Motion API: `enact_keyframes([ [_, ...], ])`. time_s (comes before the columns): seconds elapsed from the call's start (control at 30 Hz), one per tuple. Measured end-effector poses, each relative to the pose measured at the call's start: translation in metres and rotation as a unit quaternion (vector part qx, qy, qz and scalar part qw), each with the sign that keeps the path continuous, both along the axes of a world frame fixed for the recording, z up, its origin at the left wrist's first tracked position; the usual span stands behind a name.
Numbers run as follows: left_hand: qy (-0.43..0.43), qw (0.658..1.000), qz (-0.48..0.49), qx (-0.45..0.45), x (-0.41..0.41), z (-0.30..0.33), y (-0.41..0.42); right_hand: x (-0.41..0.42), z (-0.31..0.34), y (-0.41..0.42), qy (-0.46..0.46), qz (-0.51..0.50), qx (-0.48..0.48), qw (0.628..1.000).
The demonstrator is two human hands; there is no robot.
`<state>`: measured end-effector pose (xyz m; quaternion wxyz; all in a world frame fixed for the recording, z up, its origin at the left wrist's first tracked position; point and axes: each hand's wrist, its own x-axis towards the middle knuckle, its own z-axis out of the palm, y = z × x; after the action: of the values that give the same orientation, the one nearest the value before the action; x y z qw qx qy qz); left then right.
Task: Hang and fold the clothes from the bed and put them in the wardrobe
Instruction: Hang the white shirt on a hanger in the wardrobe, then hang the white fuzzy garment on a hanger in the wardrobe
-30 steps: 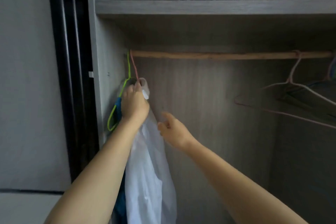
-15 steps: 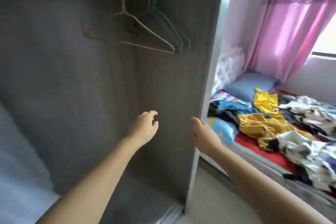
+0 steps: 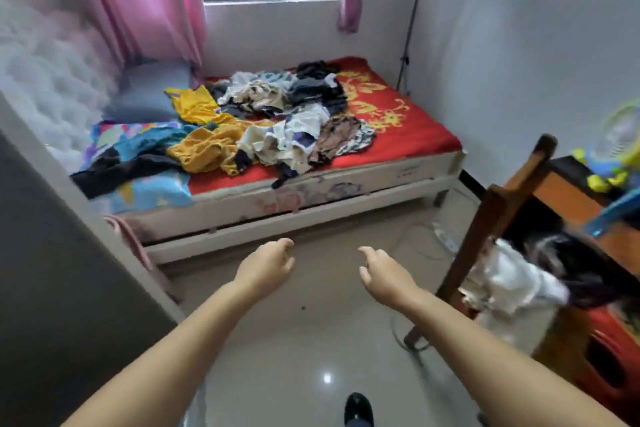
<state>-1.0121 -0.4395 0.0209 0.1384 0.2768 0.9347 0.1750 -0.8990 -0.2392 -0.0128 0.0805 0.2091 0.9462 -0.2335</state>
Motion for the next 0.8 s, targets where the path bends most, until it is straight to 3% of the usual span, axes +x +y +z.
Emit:
enact_keyframes([
  [0.33, -0.057, 0.963, -0.261, -0.029, 0.138, -0.036, 0.22, 0.222, -0.042, 0.157, -0.106, -0.266, -0.039, 0.957],
  [0.63, -0.123, 0.943, -0.296, -0.087, 0.208, -0.105, 0.404, 0.32, -0.095, 0.314, -0.148, -0.329, -0.116, 0.925],
  [0.8, -0.179, 0.929, -0.303, -0.112, 0.221, -0.172, 0.481, 0.321, -0.146, 0.402, -0.174, -0.336, -0.161, 0.912],
])
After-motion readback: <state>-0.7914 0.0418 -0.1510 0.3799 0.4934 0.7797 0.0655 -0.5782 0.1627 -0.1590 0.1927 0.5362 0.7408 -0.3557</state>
